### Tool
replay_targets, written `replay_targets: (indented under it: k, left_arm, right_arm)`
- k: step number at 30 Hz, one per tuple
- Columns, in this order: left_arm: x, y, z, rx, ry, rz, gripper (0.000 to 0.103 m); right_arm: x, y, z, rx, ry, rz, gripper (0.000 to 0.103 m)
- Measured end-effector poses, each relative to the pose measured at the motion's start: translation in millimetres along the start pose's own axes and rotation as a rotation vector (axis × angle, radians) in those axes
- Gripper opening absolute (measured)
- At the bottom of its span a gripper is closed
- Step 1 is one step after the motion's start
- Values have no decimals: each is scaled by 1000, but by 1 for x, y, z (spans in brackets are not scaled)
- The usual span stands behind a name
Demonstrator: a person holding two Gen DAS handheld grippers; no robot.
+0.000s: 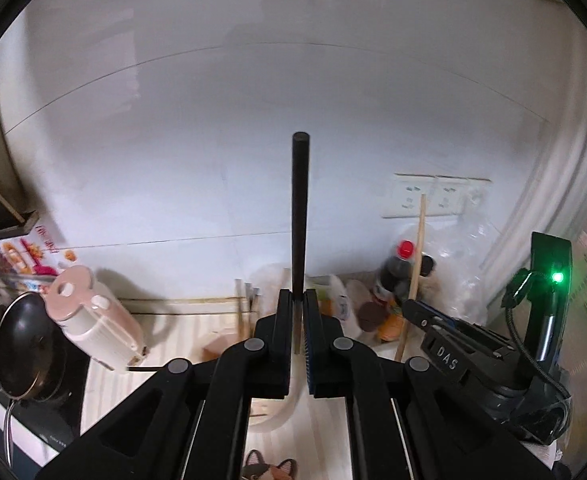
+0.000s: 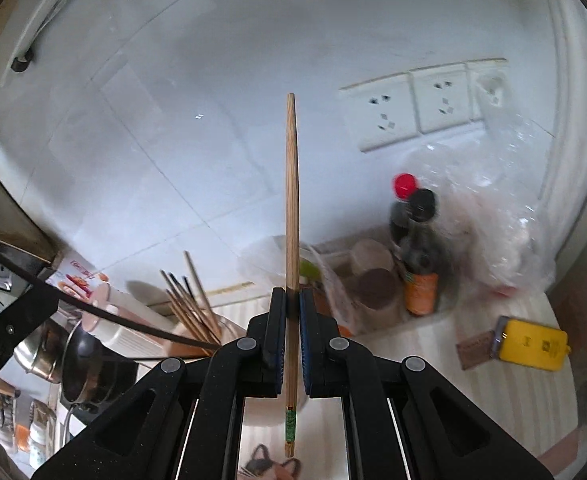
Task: Organize utensils
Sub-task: 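Carry both upright chopsticks over the beige holder, then lower both chopsticks into the holder slots and open both tools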
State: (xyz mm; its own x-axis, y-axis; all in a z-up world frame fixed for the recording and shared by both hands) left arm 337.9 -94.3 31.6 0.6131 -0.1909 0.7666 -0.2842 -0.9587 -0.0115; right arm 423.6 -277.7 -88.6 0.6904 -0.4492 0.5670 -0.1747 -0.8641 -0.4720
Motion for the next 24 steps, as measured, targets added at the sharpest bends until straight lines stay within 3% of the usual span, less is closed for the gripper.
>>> replay_targets:
  k: [12, 24]
  left_arm:
    - [-21, -67, 30, 74, -72, -147, 3]
    - [-32, -89, 74, 75, -163, -204, 3]
  right_arm:
    - [3, -67, 54, 115, 75, 7, 7]
    - [-10, -101, 94, 126, 242, 8, 7]
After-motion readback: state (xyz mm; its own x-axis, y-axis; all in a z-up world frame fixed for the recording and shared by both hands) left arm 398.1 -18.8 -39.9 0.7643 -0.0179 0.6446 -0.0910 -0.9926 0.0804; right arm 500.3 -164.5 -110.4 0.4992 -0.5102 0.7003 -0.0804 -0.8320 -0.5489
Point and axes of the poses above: each gripper's, at about its wrist camera, not at the fingertips, and z roughly the way its jaws point, y to its right, x to its top, the point moved 8 cm from there along z, roughly the way its jaws point, and after that the axes turned 5 degrees about z, right-handed, at the moved point
